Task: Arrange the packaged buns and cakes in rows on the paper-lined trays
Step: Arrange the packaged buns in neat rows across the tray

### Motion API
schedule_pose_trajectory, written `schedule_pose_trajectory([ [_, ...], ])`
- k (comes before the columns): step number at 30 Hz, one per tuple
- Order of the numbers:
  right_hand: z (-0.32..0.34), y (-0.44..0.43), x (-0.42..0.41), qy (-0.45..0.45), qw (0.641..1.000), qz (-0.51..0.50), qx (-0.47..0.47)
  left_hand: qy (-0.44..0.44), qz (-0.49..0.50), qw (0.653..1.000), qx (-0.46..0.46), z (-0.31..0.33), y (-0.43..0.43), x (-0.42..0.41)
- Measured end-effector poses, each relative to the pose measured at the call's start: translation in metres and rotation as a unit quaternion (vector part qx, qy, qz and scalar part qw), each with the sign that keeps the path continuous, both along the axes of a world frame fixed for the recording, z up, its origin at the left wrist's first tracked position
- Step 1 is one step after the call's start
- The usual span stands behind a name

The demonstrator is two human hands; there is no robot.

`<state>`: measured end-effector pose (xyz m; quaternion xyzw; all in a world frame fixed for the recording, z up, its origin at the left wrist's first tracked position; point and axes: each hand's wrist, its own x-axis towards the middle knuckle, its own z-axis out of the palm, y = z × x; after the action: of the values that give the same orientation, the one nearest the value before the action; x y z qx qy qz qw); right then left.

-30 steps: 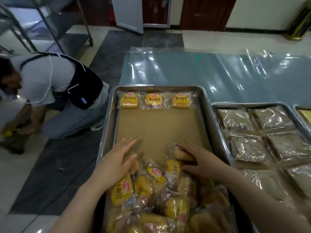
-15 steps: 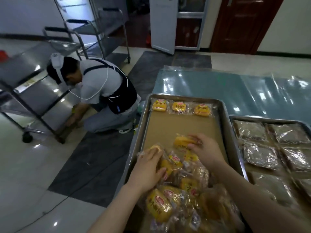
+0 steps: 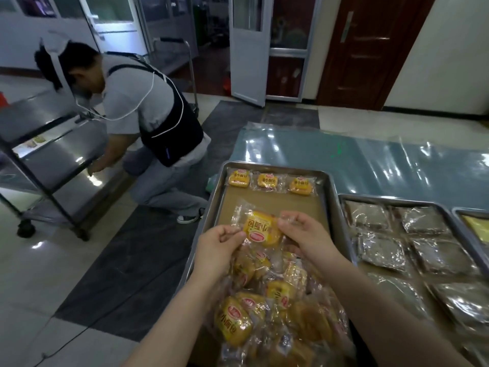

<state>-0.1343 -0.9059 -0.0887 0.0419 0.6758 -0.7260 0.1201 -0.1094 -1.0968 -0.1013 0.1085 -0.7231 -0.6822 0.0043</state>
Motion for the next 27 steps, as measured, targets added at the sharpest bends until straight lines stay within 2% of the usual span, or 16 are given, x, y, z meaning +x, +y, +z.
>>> schedule_pose_trajectory([
  [1,0.0,-0.001,0.002,-0.02,1.0,0.004,-0.022,0.0,0.005,1.0,0.002,0.002,0.0,0.002],
  [3,-0.001,0.0,0.004,-0.031,0.999,0.011,-0.006,0.0,0.008,1.0,0.008,0.006,-0.002,0.005],
  [6,-0.001,0.002,0.007,-0.016,1.0,-0.011,0.016,-0.016,-0.012,1.0,0.025,0.011,-0.003,0.011],
  [12,0.0,0.009,0.008,-0.006,0.998,-0.018,0.052,0.005,0.007,1.0,-0.01,0.011,0.0,0.004],
  [14,-0.002,0.011,0.003,-0.014,0.999,-0.039,0.02,0.003,0.003,0.999,0.031,0.008,0.002,-0.004],
  [16,-0.005,0.013,-0.003,-0.032,0.995,-0.077,-0.052,-0.029,-0.05,0.994,0.089,0.004,0.009,-0.013],
  [18,-0.008,0.012,-0.01,-0.046,0.993,-0.079,-0.077,-0.057,-0.106,0.987,0.104,-0.005,0.021,-0.021],
  [23,-0.028,0.018,-0.023,-0.053,0.995,-0.001,0.08,-0.076,-0.035,0.993,0.081,-0.022,0.039,-0.046],
  [27,-0.036,0.025,-0.053,-0.053,0.997,-0.029,0.052,-0.088,-0.057,0.994,0.018,-0.026,0.034,-0.07],
])
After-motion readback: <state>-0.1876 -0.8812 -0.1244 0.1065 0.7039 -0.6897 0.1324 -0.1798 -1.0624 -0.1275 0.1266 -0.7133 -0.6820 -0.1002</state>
